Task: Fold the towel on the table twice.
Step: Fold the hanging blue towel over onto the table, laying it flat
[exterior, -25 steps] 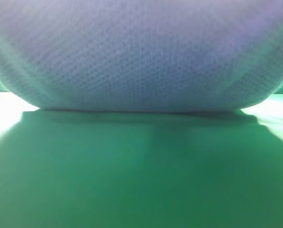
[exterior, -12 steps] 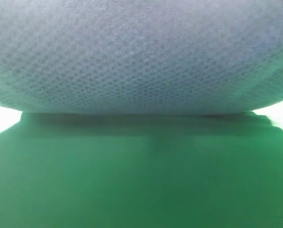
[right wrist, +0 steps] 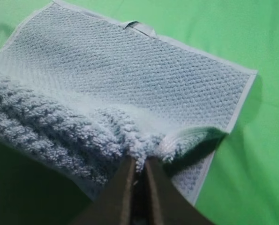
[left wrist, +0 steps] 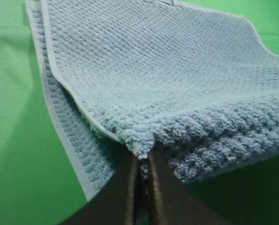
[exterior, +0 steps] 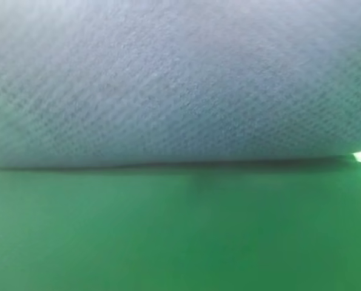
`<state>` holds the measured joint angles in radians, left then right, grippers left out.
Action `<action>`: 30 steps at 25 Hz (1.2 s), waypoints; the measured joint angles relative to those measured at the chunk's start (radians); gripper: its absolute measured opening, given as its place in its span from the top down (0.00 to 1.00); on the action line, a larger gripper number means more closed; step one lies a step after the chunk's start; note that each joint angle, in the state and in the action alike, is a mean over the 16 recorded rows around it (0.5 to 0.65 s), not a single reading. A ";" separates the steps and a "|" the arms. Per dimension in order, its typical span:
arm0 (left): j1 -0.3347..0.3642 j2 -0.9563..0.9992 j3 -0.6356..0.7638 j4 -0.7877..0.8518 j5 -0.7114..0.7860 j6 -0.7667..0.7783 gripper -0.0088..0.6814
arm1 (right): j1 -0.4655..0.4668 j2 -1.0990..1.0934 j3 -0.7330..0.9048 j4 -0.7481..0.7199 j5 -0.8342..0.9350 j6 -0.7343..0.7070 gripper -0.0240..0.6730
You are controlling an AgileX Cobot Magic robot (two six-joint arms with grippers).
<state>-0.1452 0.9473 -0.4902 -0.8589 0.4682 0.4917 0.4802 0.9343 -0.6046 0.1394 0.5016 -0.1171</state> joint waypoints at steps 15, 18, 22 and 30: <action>0.000 0.401 -0.200 -0.329 -0.168 0.353 0.99 | -0.086 0.402 -0.127 -0.018 -0.290 0.009 0.97; 0.000 0.492 -0.272 -0.355 -0.174 0.398 0.99 | -0.117 0.483 -0.187 -0.018 -0.294 0.007 0.97; 0.000 0.611 -0.364 -0.365 -0.181 0.426 0.99 | -0.150 0.584 -0.263 -0.018 -0.296 0.002 0.97; 0.000 0.814 -0.504 -0.367 -0.185 0.457 0.98 | -0.170 0.752 -0.360 -0.019 -0.325 -0.011 0.96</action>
<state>-0.1452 1.7611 -0.9946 -1.2259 0.2828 0.9488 0.3098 1.6866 -0.9641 0.1200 0.1765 -0.1284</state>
